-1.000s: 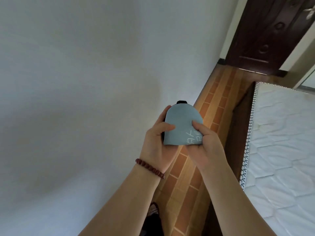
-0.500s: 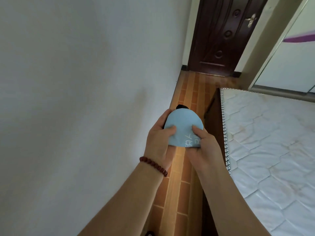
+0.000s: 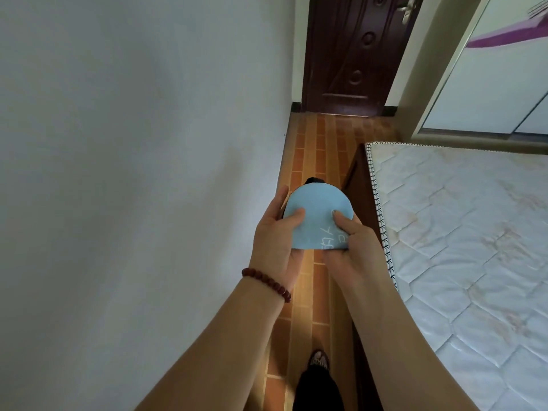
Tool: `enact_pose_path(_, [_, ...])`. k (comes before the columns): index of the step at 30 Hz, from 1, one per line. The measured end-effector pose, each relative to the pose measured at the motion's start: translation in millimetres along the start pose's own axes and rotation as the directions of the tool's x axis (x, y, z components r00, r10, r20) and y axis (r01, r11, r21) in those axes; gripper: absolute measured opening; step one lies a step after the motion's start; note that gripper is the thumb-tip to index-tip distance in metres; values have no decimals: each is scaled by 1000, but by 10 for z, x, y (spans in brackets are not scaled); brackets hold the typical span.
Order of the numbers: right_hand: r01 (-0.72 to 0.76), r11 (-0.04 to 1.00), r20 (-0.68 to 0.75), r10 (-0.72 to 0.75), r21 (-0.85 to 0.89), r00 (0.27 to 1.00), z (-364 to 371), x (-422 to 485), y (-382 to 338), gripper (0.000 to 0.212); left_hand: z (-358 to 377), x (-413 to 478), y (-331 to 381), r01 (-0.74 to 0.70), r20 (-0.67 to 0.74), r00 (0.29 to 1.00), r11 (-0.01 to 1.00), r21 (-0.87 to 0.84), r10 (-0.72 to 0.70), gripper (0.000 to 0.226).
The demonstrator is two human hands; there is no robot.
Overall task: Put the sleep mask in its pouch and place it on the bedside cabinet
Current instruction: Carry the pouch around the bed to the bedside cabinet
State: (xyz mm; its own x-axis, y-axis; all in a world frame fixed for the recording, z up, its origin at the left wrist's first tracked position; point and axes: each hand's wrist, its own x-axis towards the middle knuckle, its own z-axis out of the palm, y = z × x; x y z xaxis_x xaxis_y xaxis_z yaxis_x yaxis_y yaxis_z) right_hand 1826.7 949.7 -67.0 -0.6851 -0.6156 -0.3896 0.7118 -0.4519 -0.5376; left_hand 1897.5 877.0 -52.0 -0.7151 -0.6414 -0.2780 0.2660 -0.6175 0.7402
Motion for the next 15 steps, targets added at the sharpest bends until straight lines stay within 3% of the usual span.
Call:
enact_pose_path(9, [43, 999, -39, -44, -17, 998, 80, 1021, -648, 14, 538, 1223, -101, 52, 4, 999, 995, 84, -53, 31])
enact_pose_path(15, [128, 991, -11, -128, -36, 992, 206, 1813, -1362, 18, 1220, 2185, -174, 154, -72, 987, 982, 107, -146, 26])
